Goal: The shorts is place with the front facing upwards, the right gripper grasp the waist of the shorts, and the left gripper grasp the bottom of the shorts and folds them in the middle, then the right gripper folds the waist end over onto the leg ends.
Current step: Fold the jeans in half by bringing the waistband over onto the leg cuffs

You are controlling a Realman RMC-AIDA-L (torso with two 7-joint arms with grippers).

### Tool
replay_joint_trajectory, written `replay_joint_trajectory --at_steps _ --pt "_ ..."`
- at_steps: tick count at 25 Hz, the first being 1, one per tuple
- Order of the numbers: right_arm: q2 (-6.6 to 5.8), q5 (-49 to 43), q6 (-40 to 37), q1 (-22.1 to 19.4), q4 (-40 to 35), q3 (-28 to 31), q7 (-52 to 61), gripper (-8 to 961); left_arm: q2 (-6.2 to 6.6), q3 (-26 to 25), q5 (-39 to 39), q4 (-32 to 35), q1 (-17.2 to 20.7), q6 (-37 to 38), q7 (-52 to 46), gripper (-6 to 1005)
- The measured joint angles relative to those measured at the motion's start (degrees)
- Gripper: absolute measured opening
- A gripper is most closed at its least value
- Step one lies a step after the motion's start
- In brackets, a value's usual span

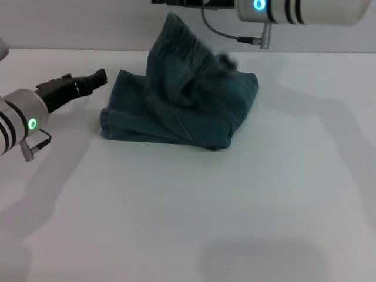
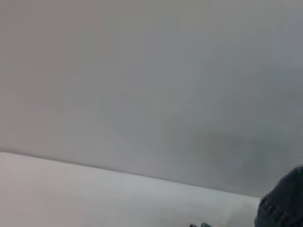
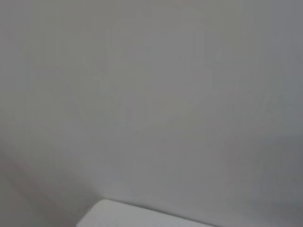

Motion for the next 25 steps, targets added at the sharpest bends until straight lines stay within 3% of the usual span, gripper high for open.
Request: replay_joint_trajectory --at_steps 5,8,16,25 --pt "0.03 -0.7 -0.9 0.6 0.5 0.0 0.5 359 0.03 0.0 0.1 -0.6 -1.0 1.4 0.0 832" --pt "0.04 -1.9 -1.2 -1.3 -1.1 0.0 0.6 596 0.06 -0.2 0.4 -0.8 -1.6 1.5 0.0 829" --pt "0.90 -2.1 -2.5 -16.7 -14.1 -0.4 0.3 602 0.16 -0.2 0.6 0.1 -2.2 1.1 3.9 822" --pt "1.16 4.6 -4.8 -35.5 -26.2 -5.0 -1.4 603 0.26 -0.8 0.5 8.6 -1.9 -11.0 13.8 814"
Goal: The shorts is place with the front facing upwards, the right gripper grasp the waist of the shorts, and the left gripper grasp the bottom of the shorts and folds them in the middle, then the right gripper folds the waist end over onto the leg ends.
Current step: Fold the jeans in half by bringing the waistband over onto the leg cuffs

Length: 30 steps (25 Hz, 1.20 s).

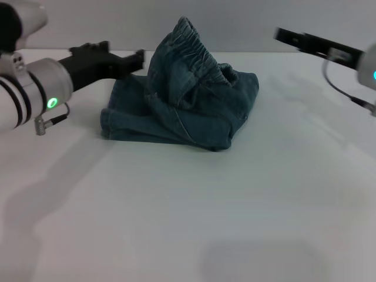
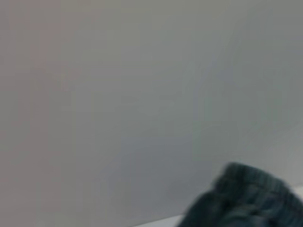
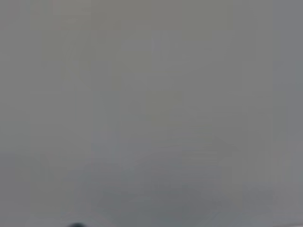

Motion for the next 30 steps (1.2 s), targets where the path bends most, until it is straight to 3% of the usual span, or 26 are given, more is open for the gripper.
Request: replay_joint_trajectory --at_steps 5,8,15,21,30 --pt "0.02 3.1 -0.9 -7.4 -1.7 -0.2 -1.3 604 -0.17 0.7 -0.1 1.9 -1.6 -6.0 5.7 810" --pt "-0.01 4.2 -0.9 -11.0 -2.2 0.0 -1.9 604 -0.22 1.2 -0.1 2.0 -2.1 -6.4 6.5 807" --pt "0.05 4.6 -1.0 -17.7 -3.2 2.3 -2.3 603 -0.54 5.0 -0.1 -1.2 -7.4 -5.4 8.1 801" --pt "0.12 6.6 -0.2 -19.0 -3.5 2.7 -3.0 602 -0.57 5.6 -0.4 -6.7 -11.5 -4.3 8.3 796" --pt "0.18 8.5 0.0 -18.7 -3.3 2.0 -3.1 601 -0.53 5.6 0.0 -9.9 -14.1 1.1 8.4 788"
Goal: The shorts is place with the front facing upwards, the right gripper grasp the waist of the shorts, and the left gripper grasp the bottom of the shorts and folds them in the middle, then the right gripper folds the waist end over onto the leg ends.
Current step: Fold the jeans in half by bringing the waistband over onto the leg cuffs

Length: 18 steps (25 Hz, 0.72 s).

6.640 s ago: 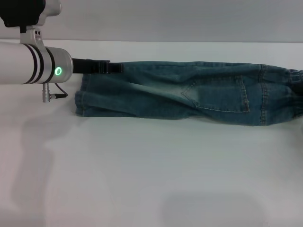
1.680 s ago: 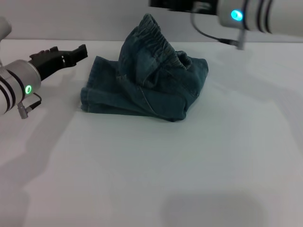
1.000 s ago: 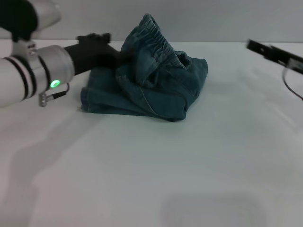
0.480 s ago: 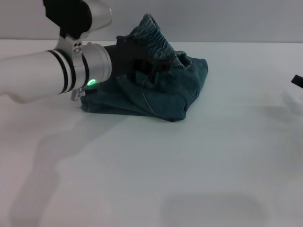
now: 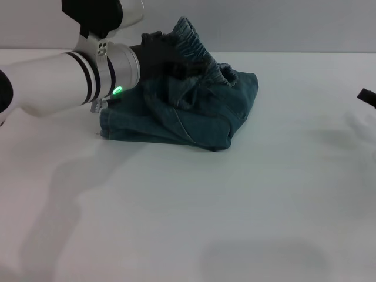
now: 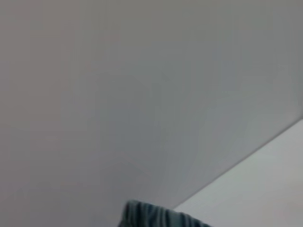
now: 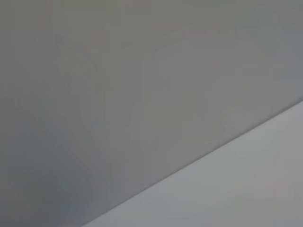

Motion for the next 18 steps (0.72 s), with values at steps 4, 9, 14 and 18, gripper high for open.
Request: replay_joint_trajectory --at_steps 4,9,14,18 --pt "-0.21 0.1 0.2 0.5 0.0 0.0 0.2 600 0.06 0.0 0.1 -2.4 -1.8 1.9 0.3 784" --pt "-0.29 0.5 0.7 1.1 0.0 0.1 0.4 600 0.06 0.5 0.1 -5.3 -4.3 1.9 0.6 780" --pt "-0.41 0.6 0.7 1.8 0.0 0.2 0.6 599 -0.07 1.2 0.0 -8.0 -6.4 2.6 0.6 775" --pt "-0.43 0.6 0.7 2.5 0.0 0.3 0.9 599 -0.08 1.2 -0.5 -9.2 -6.6 5.0 0.3 772"
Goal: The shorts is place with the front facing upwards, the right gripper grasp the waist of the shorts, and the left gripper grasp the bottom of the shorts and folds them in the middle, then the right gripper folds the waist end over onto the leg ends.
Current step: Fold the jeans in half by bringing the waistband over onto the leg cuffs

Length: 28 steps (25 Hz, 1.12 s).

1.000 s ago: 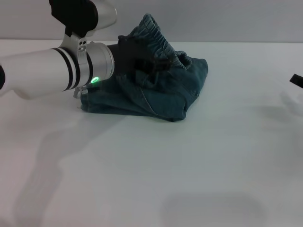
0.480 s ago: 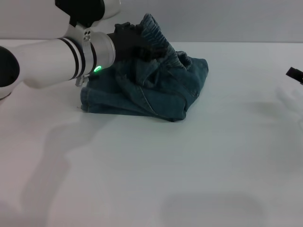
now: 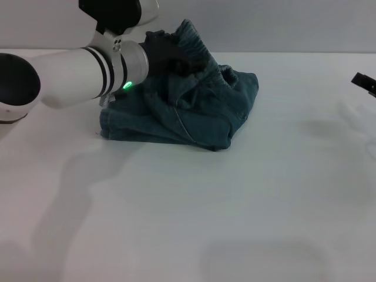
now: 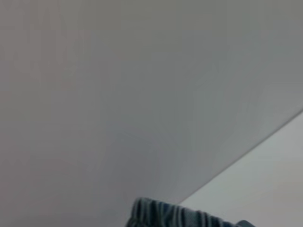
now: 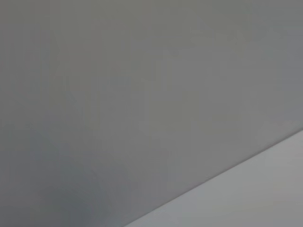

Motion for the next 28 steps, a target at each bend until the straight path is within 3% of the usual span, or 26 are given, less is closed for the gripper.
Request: replay_joint_trajectory --at_steps 3,13,19,22,28 --pt "0.00 0.2 0.0 0.2 0.0 -0.1 0.1 598 0.07 -0.9 0.0 -0.4 0.8 1.8 -0.1 769" --pt "0.00 1.0 0.8 0.2 0.2 0.1 0.7 598 0.32 -0.8 0.0 -3.1 0.7 3.9 0.0 530" --pt "0.00 1.4 1.7 0.2 1.1 -0.1 0.7 597 0.33 -1.5 -0.1 -3.5 1.0 4.8 -0.1 323" --pt "0.00 1.4 2.4 0.3 1.6 -0.1 0.7 597 0.28 -5.0 -0.1 -3.8 2.2 5.5 -0.2 250" --pt "-0.01 1.4 4.4 0.1 1.6 0.5 0.9 597 0.00 -6.5 -0.1 -3.9 4.3 5.5 -0.7 140"
